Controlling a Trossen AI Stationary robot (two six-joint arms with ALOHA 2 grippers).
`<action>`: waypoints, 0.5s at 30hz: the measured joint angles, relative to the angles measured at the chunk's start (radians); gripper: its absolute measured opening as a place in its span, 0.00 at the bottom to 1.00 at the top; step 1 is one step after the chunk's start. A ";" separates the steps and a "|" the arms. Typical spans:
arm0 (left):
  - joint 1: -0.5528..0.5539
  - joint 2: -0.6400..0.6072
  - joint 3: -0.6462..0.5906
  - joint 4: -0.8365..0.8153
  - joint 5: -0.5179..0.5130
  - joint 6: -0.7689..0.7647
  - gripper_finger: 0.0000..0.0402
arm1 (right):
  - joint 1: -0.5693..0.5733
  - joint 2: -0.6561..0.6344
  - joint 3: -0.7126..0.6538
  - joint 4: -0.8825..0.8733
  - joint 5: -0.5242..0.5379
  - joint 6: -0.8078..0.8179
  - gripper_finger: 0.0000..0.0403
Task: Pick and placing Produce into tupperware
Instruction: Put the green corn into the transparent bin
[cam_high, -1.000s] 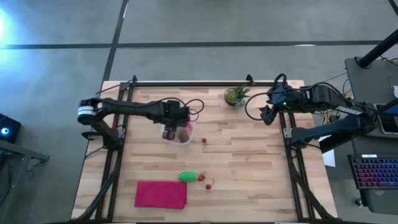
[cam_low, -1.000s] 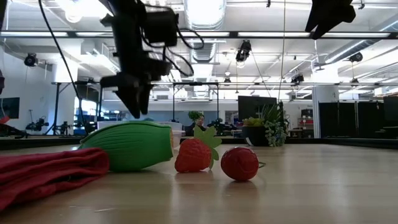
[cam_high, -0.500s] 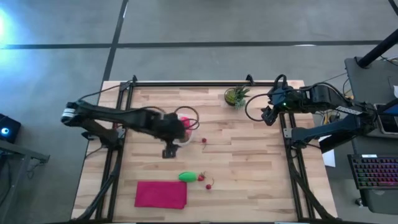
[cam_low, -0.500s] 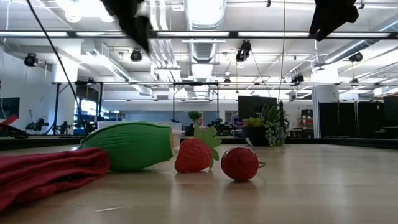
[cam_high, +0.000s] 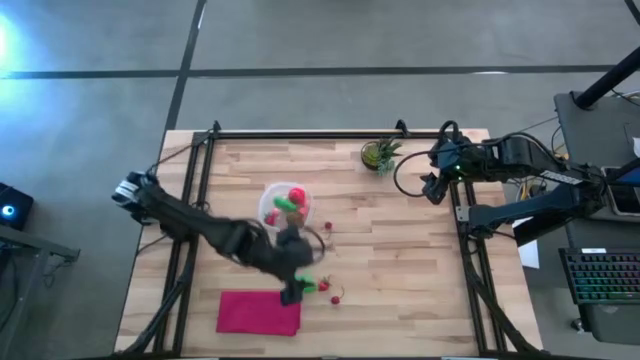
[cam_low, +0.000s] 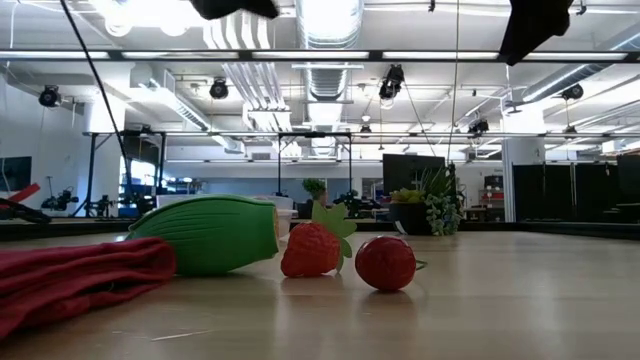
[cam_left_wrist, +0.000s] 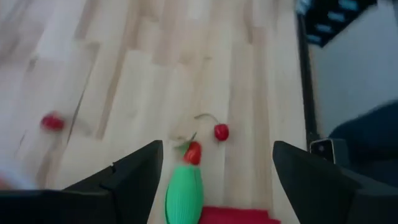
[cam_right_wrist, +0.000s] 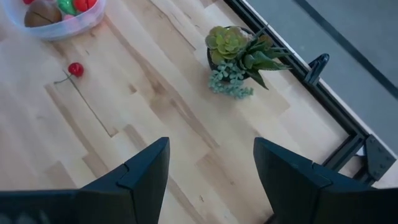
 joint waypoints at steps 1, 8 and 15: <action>-0.020 0.029 0.028 -0.001 -0.018 0.024 0.72 | 0.000 -0.001 0.000 0.000 0.000 -0.011 0.56; -0.059 0.182 0.210 -0.192 -0.073 -0.135 0.72 | 0.000 -0.018 0.000 -0.002 -0.004 -0.049 0.56; -0.079 0.278 0.260 -0.269 -0.062 -0.165 0.72 | 0.000 -0.049 0.000 -0.022 -0.018 -0.061 0.56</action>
